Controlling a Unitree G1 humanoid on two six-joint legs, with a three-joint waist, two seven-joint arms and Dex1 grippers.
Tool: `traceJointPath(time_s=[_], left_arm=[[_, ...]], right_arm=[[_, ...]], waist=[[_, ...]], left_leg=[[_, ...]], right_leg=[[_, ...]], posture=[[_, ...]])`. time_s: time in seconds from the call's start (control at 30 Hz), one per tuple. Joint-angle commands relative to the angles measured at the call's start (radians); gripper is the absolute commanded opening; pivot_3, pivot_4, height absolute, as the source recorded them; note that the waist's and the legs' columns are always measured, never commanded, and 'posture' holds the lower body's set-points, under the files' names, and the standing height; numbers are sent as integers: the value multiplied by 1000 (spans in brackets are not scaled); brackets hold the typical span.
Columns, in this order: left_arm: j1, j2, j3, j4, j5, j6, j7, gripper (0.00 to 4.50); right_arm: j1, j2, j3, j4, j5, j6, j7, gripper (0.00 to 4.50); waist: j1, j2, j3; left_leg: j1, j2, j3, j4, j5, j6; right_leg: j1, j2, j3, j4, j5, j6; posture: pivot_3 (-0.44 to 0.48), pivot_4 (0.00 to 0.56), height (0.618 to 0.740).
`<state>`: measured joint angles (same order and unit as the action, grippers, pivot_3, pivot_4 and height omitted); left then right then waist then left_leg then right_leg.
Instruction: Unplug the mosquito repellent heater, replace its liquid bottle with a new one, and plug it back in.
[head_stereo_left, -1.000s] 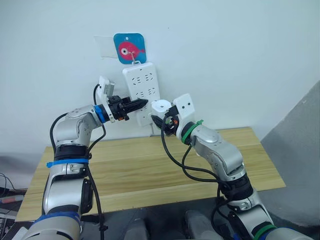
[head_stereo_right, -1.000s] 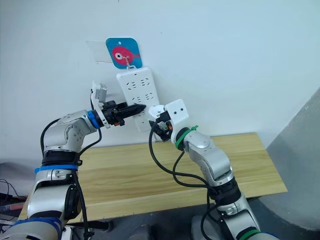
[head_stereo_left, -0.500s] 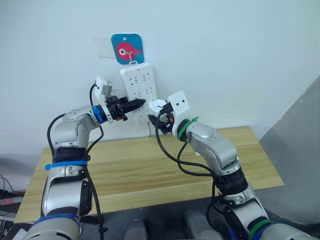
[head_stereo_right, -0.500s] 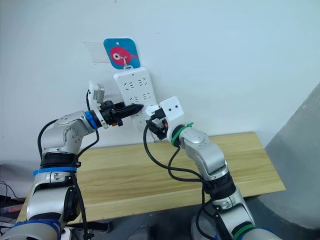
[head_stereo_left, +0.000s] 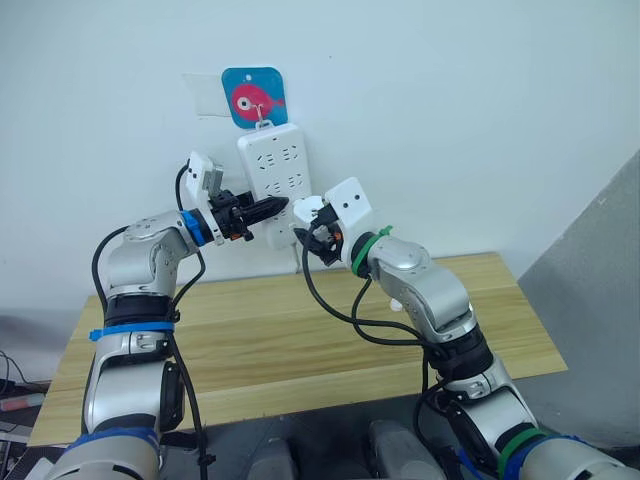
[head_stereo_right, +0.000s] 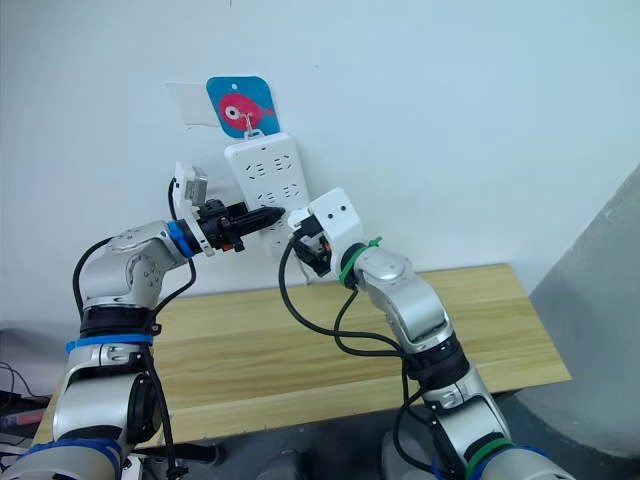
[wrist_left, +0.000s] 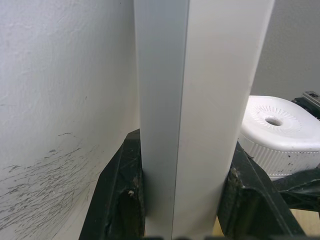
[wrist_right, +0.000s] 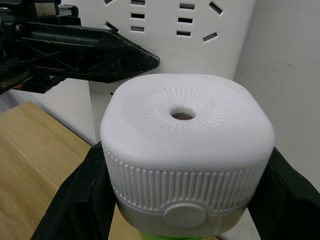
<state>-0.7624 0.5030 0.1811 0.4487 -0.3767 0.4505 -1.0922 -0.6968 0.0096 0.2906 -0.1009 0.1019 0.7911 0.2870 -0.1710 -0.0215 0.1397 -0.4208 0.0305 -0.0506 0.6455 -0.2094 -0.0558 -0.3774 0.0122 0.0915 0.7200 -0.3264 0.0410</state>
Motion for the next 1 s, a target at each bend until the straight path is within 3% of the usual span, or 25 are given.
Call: traceJointPath(time_s=[0.03, 0.23, 0.57, 0.83, 0.97, 1.0], left_arm=[[-22, -46, -54, -60, -62, 6, -94, 1327], [-21, -47, -53, -59, -58, 5, -94, 1327], [-27, -53, -52, -50, -52, -3, -87, 1327], [-29, -48, -49, -36, -43, -16, -81, 1327], [-35, -46, -53, -19, -31, -31, -79, 1327], [-36, -46, -53, -16, -30, -33, -79, 1327]], right_arm=[[-69, 127, -82, -19, 76, 20, -43, 3034], [-86, 176, -145, -14, 104, 81, -53, 3034], [-81, 105, -31, 13, 24, -1, -11, 3034], [-58, 92, -38, -5, 17, -10, 6, 3034], [-40, 86, -59, -51, 38, 16, 13, 4373], [-34, 80, -62, -63, 41, 22, 16, 4481]], waist=[[0, 0, 0], [1, 0, 0], [0, 0, 0], [0, 0, 1], [10, 0, 1], [11, 0, 1]], left_leg=[[0, 0, 0, 0, 0, 0], [0, 0, 0, 0, 0, 0], [0, 0, 0, 0, 0, 0], [0, 1, 0, 0, 0, 0], [0, 0, 0, -1, 0, 0], [-1, 1, -1, -1, 0, 0]], right_leg=[[0, 0, 0, 0, 0, 0], [0, 0, 0, 0, 0, 0], [0, 1, 0, 0, 0, 0], [0, 1, 1, 0, 0, 0], [0, 1, -1, -1, 0, 0], [1, 1, -2, -4, 0, 0]], posture=[[-78, 90, 740], [-80, 93, 740], [-77, 102, 740], [-79, 106, 740], [-84, 106, 740], [-84, 106, 740]])
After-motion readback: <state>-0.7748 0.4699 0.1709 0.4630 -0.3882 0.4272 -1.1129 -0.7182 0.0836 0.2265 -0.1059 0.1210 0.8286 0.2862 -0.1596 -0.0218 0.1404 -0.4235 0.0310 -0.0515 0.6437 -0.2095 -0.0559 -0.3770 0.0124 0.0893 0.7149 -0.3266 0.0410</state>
